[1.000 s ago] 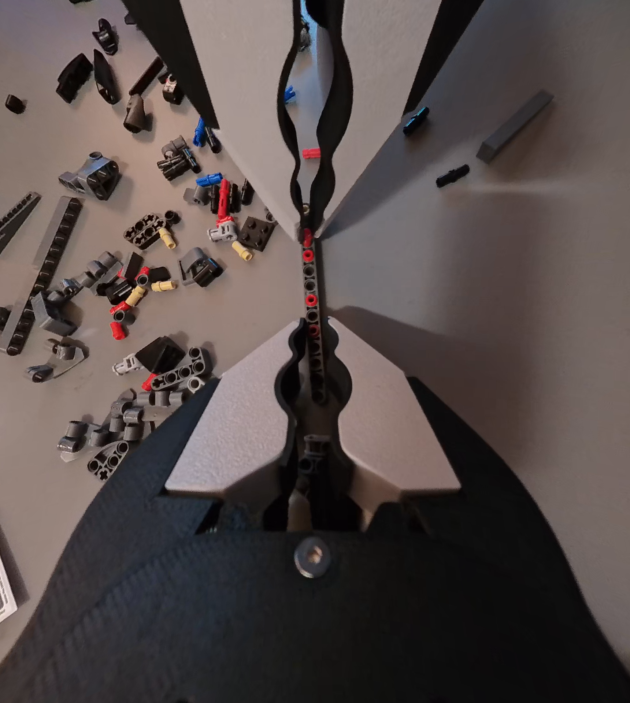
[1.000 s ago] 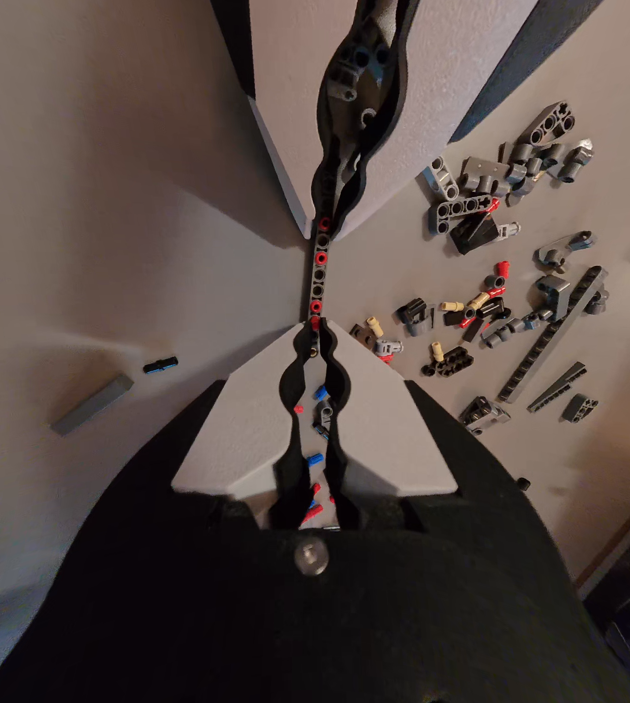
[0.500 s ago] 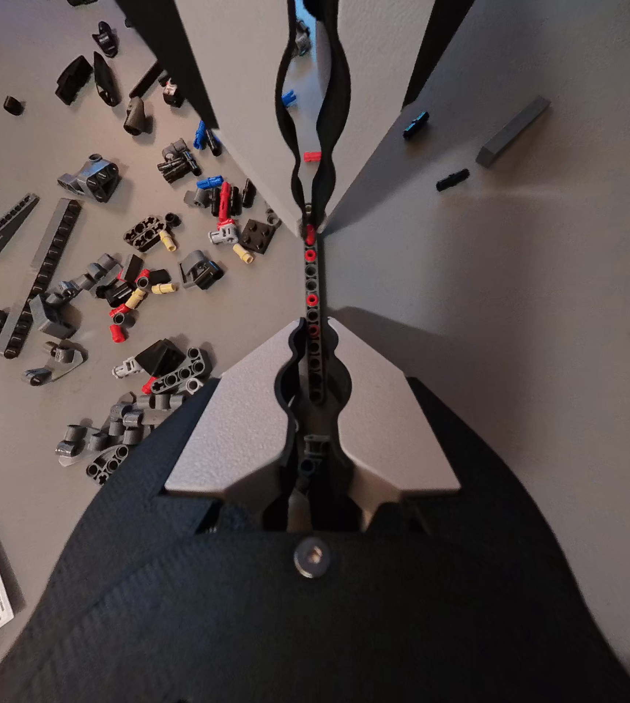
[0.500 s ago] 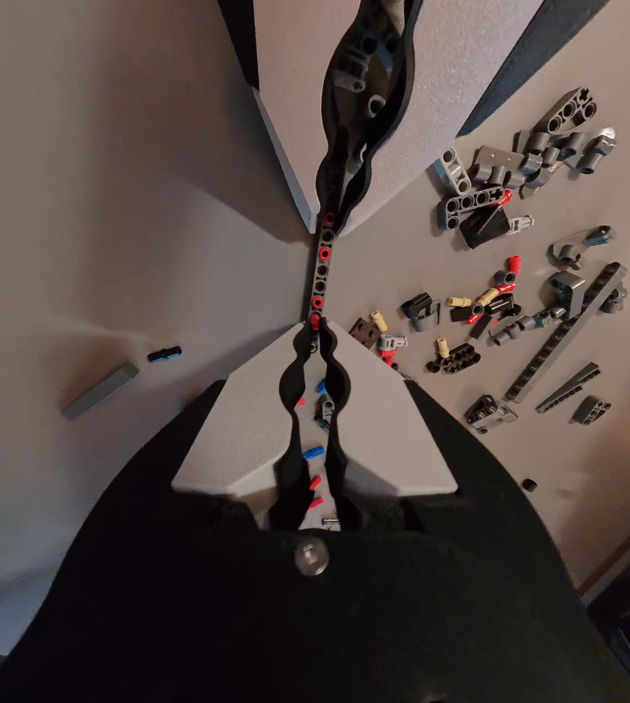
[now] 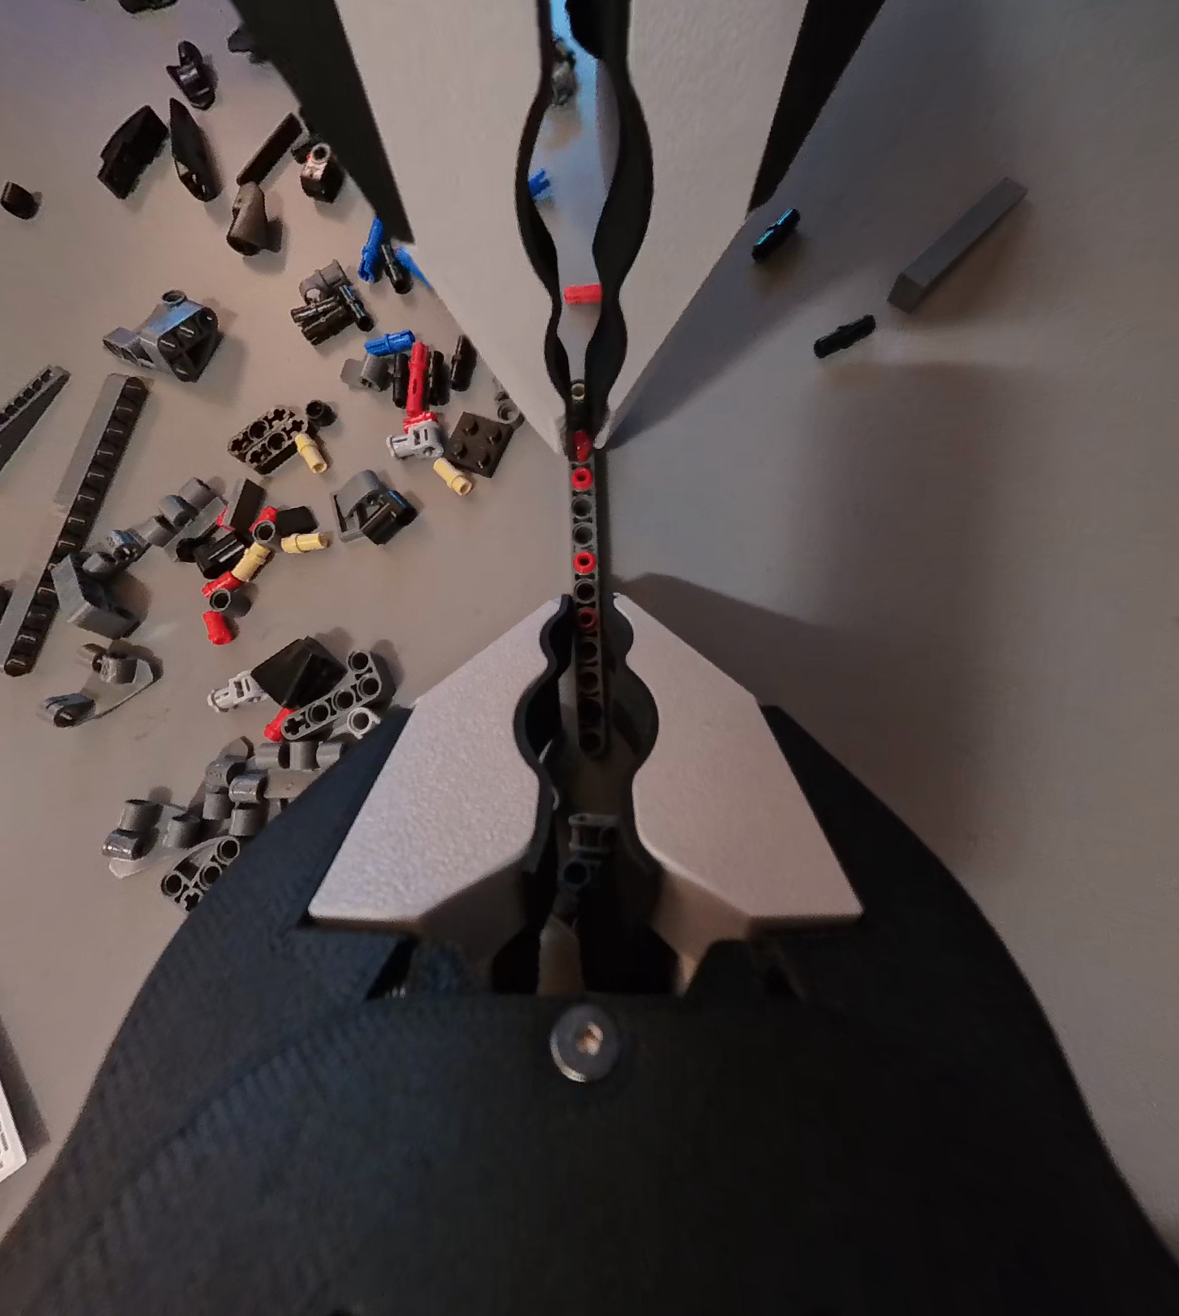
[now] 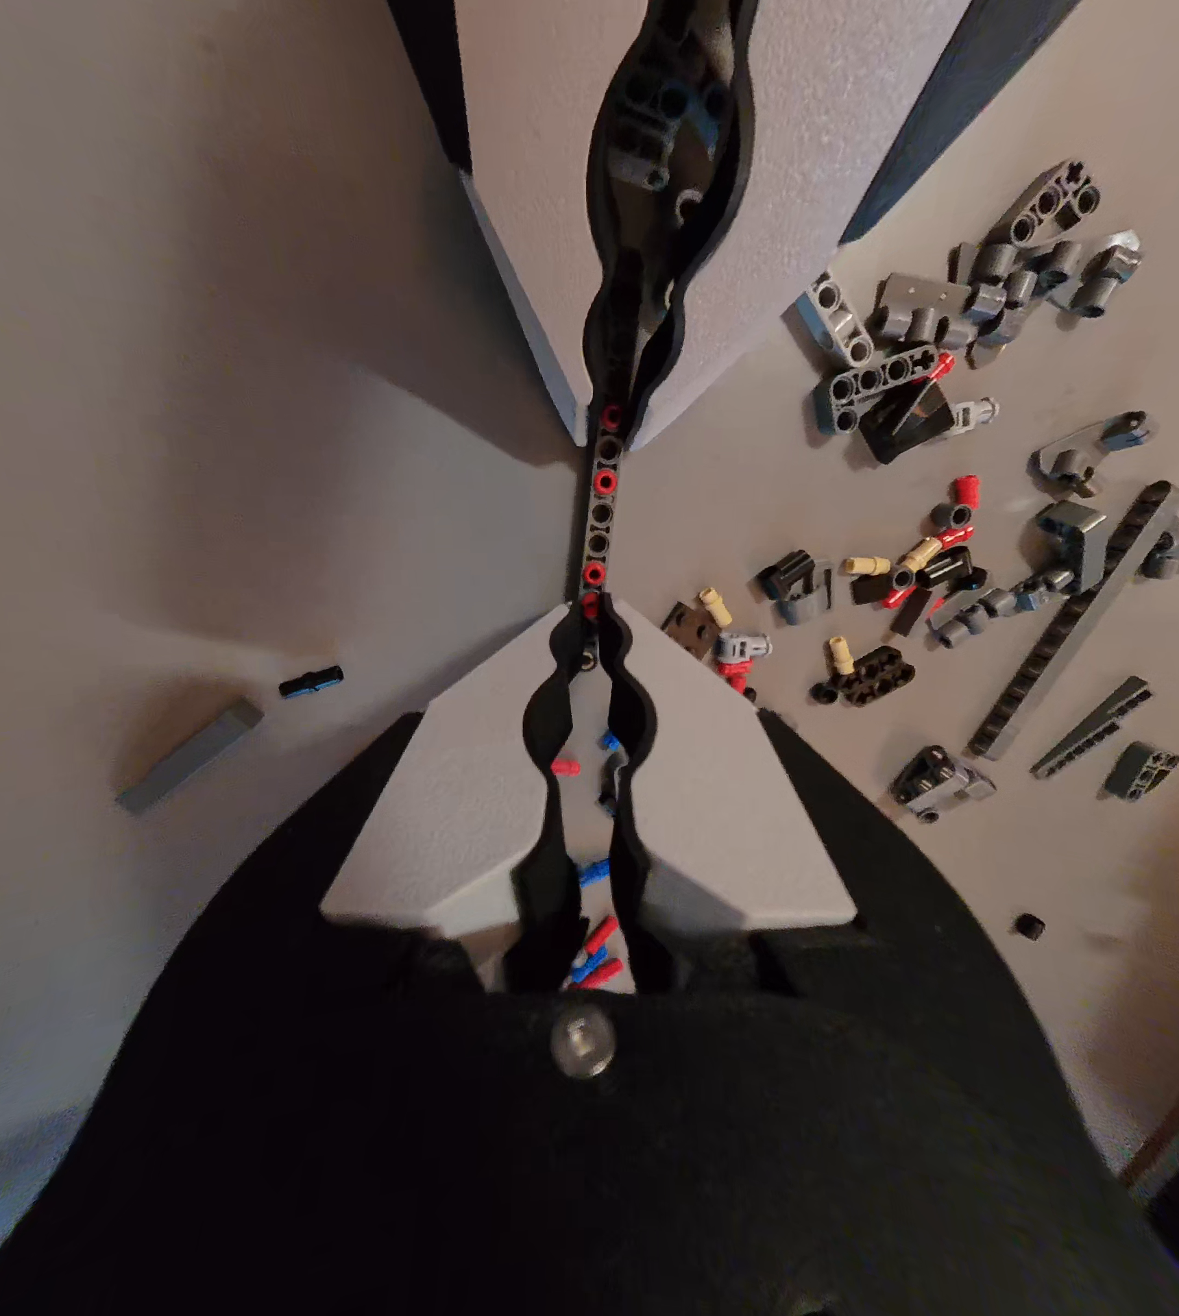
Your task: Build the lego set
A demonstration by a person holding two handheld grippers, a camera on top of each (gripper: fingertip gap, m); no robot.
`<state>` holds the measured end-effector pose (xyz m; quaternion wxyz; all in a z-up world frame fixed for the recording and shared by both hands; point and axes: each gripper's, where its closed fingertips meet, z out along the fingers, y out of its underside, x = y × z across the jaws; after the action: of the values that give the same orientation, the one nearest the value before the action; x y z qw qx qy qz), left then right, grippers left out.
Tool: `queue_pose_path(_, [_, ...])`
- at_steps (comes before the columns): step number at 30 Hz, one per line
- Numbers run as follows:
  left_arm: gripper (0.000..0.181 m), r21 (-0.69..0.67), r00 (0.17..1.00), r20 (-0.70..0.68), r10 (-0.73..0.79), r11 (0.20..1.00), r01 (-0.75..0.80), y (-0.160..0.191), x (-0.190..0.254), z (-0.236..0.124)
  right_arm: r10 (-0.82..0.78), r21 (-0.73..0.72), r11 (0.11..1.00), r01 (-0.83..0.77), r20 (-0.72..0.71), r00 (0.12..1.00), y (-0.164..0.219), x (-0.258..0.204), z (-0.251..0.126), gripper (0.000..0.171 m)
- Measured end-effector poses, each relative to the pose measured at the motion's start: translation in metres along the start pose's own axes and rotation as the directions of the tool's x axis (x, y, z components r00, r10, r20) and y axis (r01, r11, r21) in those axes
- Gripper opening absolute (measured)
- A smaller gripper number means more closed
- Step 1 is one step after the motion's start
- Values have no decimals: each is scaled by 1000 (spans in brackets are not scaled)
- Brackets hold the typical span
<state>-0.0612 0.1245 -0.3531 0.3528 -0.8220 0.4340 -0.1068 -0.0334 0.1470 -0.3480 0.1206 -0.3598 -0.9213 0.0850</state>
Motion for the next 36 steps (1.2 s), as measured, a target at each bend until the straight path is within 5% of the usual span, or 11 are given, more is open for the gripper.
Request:
queue_pose_path(11, [5,-5,1000,-2,3,1000,-3,0,0,0,129,30,990,-134,139,982,-1,0,0,1])
queue_pose_path(31, [5,-11,1000,-1,7,1000,-7,-3,0,3,175,104,977,-188,120,977,1,3,-4,0])
queue_pose_path(36, [6,-14,1000,10,28,1000,-27,-2,4,2,239,204,948,-244,50,970,1,21,-39,0])
